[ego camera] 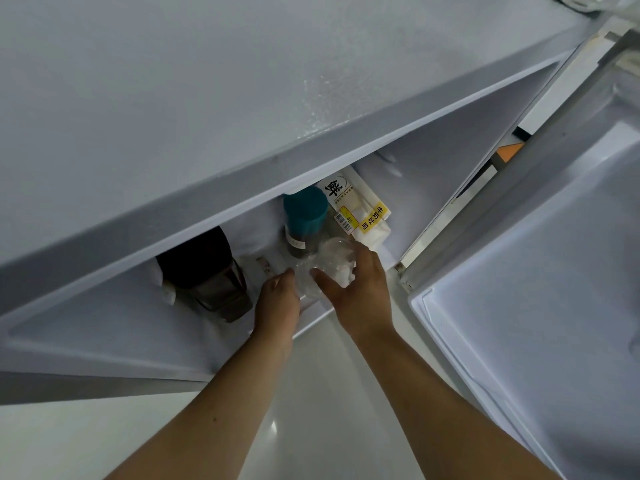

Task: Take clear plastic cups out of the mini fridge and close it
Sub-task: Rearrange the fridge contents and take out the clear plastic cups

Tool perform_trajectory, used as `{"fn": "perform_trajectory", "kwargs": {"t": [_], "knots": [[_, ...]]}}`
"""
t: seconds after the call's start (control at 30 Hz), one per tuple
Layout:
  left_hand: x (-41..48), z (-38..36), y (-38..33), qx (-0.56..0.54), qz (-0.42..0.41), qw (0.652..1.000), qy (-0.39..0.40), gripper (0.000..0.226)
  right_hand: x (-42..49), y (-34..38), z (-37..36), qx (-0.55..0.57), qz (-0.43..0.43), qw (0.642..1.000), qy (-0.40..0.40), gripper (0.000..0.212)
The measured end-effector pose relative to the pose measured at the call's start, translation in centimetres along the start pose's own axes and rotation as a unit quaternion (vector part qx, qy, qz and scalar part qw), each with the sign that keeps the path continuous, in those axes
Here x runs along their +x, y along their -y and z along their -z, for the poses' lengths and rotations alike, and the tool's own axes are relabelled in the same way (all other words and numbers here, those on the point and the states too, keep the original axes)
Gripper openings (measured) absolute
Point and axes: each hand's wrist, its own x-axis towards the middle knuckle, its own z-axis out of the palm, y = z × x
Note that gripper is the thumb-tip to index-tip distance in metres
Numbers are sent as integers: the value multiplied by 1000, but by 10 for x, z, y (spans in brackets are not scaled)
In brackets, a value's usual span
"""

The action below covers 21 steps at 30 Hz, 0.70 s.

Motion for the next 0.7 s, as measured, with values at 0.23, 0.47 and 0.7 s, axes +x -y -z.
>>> {"fn": "perform_trajectory", "kwargs": {"t": [0.23,0.47,0.7], "knots": [[-12,-6,1,-60,-41,997,-20,21,11,8,-26,-96,19,995,19,82],[-38,-6,-13,-12,-67,998,-10,11,-11,14,4,-138,31,990,9,76],[-109,41,-32,-233,-129,951,-155,58,-18,129,2,-100,190,976,39,43]]}}
